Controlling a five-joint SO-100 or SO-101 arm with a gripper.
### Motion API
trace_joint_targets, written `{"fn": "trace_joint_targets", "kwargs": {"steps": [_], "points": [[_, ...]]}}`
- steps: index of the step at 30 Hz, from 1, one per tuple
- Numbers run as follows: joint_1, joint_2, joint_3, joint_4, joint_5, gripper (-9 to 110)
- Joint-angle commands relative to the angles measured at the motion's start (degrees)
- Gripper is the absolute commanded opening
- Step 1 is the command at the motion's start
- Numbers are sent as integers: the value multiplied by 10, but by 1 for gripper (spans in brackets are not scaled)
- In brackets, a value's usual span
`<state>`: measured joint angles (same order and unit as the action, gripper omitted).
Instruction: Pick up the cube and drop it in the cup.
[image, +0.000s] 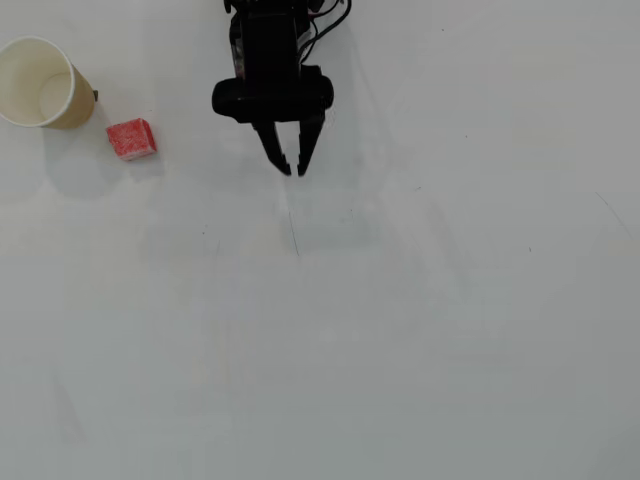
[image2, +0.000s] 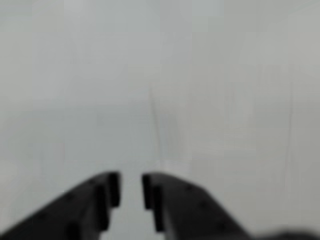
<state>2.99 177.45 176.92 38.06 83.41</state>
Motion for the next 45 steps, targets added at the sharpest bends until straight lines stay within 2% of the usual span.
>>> {"fn": "trace_joint_targets", "kwargs": {"steps": [1, 13, 30, 45], "points": [[-7, 24, 20, -94, -4, 2], [15, 25, 20, -153, -6, 2], [280, 24, 20, -185, -7, 2], [418, 23, 20, -178, -7, 2]]}}
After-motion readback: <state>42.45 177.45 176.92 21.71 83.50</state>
